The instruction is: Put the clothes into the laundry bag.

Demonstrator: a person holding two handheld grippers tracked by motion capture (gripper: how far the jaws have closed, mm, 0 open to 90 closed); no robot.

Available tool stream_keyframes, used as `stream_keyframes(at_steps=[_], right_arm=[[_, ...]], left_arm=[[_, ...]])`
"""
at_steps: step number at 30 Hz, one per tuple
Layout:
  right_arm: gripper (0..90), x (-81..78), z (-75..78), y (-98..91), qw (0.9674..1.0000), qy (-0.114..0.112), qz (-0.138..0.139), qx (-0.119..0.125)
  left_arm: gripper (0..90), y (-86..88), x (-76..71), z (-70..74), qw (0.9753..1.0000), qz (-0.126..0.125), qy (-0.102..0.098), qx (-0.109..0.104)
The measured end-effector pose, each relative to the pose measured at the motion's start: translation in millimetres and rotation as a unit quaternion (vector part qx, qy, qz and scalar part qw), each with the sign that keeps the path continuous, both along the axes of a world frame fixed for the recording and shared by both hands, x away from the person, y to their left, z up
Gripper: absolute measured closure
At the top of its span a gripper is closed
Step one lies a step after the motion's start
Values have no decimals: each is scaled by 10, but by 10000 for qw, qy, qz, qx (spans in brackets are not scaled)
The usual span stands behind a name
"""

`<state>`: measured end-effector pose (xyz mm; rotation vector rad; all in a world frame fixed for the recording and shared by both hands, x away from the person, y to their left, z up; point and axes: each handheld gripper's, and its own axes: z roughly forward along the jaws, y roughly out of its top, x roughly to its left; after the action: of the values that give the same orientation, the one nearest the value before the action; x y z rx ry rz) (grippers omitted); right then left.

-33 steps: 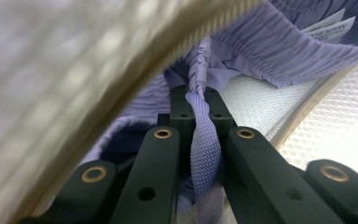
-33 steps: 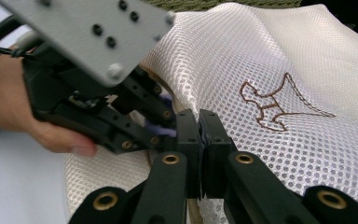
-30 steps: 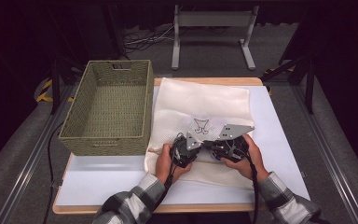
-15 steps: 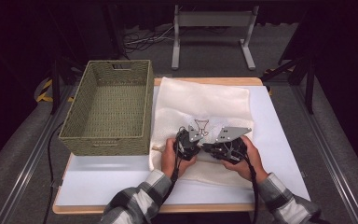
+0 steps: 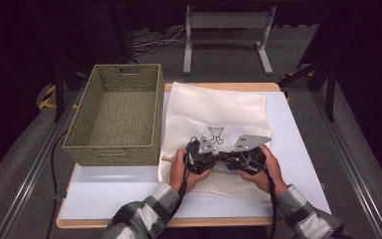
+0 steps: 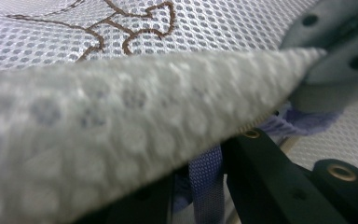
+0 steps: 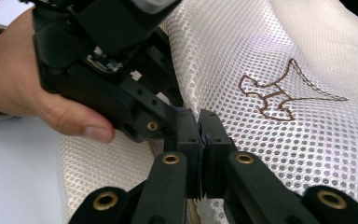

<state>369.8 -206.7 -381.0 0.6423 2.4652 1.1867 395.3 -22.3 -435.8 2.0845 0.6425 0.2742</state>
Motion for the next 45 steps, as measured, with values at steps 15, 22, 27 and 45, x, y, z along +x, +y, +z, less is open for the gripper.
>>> stream_keyframes(at_steps=[15,22,27,45], right_arm=[[884,-4,39,-27,10000,-21,-4,83],[883,-5,34,-23,10000,12,2,92],[883,-7,33,-20,10000,9,2,75],[883,-44,14,-74,9999,96,-11,105]], left_arm=[[615,-69,-115,-4,9986,-505,82,-133],[510,-189,-130,-25,9986,-472,162,-157],[626,-264,-119,-58,9999,9,-83,137],[876,-245,35,-31,9947,813,-485,393]])
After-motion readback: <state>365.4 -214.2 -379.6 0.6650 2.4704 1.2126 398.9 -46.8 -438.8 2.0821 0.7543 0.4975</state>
